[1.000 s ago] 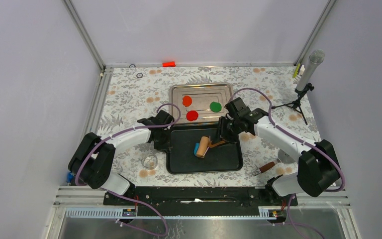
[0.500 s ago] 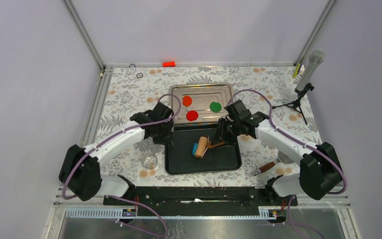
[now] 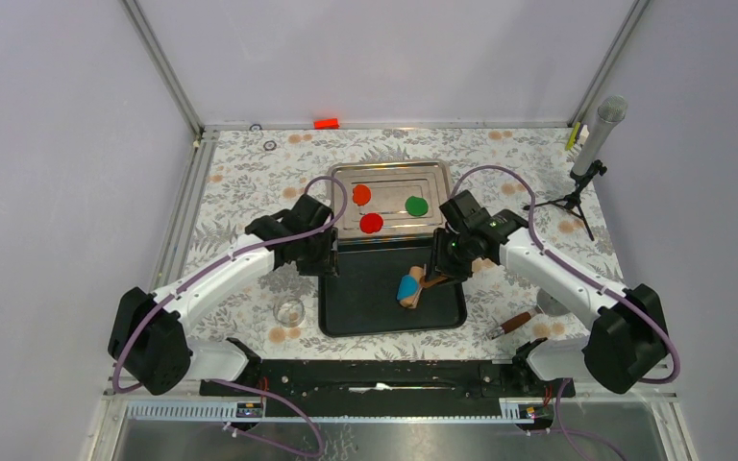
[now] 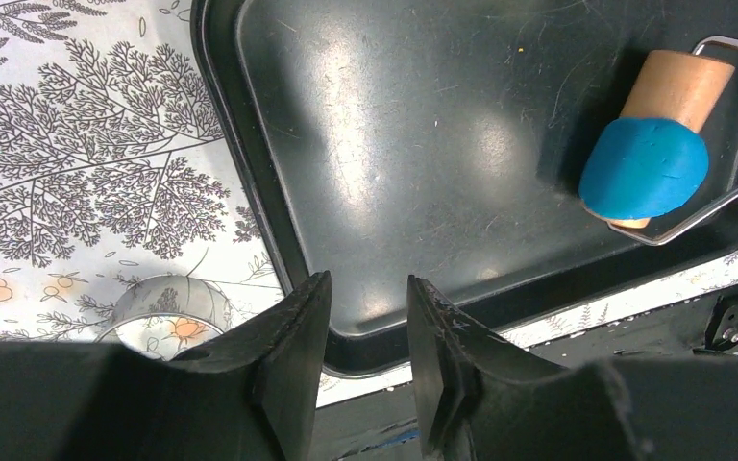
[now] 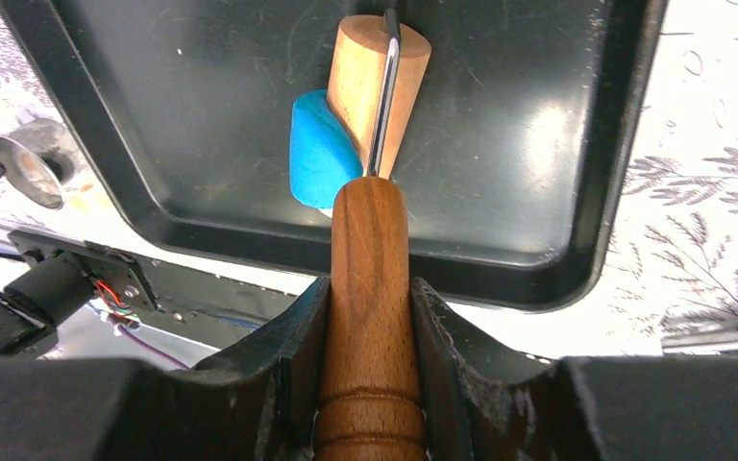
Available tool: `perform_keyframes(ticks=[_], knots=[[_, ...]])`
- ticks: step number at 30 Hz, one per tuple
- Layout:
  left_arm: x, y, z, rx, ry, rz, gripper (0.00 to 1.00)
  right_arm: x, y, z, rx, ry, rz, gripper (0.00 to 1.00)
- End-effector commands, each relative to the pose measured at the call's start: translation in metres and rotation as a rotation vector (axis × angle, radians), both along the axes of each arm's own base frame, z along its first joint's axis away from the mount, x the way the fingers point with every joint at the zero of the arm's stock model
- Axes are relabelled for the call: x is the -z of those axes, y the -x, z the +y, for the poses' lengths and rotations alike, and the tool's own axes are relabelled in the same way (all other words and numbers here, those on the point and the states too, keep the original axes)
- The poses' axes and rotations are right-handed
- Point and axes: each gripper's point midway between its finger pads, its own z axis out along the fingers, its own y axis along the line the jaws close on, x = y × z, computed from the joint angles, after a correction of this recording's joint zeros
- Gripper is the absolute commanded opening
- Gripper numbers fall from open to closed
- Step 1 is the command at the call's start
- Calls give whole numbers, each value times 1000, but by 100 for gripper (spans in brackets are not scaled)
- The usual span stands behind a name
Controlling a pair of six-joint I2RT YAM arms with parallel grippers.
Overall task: Roll out the dumpling wrappers from the dough
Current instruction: Flatten out the dough on the work surface.
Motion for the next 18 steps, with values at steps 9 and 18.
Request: perform_keyframes(ticks=[9, 18], knots=[[3, -2, -2, -19, 3, -5, 39, -39, -7, -12, -5, 37, -101, 0], [6, -1, 1, -35, -10, 3, 38, -35, -16, 1, -31, 28, -85, 0]])
